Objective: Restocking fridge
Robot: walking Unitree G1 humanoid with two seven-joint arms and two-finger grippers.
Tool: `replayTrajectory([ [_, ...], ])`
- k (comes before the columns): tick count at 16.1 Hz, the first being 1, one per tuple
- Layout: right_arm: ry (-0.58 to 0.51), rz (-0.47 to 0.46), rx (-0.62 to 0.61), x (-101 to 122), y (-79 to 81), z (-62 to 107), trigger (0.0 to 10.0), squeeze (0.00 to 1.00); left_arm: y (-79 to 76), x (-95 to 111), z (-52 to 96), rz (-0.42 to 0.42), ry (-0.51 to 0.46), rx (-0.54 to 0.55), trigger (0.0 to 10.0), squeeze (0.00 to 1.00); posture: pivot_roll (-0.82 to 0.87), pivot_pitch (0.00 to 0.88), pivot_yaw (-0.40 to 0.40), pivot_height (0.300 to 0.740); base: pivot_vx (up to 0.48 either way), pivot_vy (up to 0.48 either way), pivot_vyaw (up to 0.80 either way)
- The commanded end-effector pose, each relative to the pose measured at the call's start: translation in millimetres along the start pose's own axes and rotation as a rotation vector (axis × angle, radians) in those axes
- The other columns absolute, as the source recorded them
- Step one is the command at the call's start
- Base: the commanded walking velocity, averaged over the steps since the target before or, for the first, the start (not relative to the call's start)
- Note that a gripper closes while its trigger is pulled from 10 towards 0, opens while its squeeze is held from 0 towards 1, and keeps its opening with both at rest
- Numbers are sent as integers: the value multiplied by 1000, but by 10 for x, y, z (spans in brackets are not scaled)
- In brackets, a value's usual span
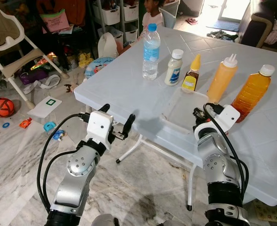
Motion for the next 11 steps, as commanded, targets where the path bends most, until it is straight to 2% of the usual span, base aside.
replayTrajectory([
  [1, 13, 13, -36, -19, -90, 5, 0, 0, 1, 37, -13, -8, -14, -6, 10000, 0, 31, 0, 22, 740, 0, 0, 0],
  [3, -1, 19, 3, 20, -23, 19, 0, 0, 3, 38, -17, -9, -14, -6, 10000, 0, 28, 0, 24, 740, 0, 0, 0],
  [5, -38, 31, 72, 120, 117, 51, 0, 0, 3, 38, -22, -9, -15, -3, 10000, 0, 25, 0, 25, 740, 0, 0, 0],
  [6, -52, 42, 116, 159, 201, 61, 3804, 0, 2, 37, -26, -9, -15, -2, 10000, 0, 23, 0, 25, 740, 0, 0, 0],
  [7, -57, 48, 133, 171, 234, 66, 3804, 0, 2, 37, -27, -10, -15, -1, 10000, 0, 22, 0, 25, 740, 0, 0, 0],
  [8, -63, 55, 160, 186, 287, 77, 6078, 0, 3, 34, -29, -11, -15, 3, 10000, 0, 21, 0, 26, 740, 0, 0, 0],
  [9, -67, 100, 271, 178, 479, 144, 10000, 0, 116, -18, -31, -27, 18, 102, 10000, 0, 14, 0, 36, 740, 0, 0, 0],
  [11, -66, 192, 355, 101, 580, 233, 10000, 0, 249, -155, 5, 15, 91, 206, 10000, 0, 8, 0, 37, 740, 0, 0, 0],
])
Point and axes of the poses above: a point about 5 cm out from each wrist's last joint towards the gripper, its own z axis pointing back from the gripper into the wrist, its own x axis along the axis of the wrist's last joint, y = z × x, the point moved 4 cm from there along -z, pointing out of the wrist towards the gripper, and after that the axes turned 11 degrees about -z, right-handed, at the moved point
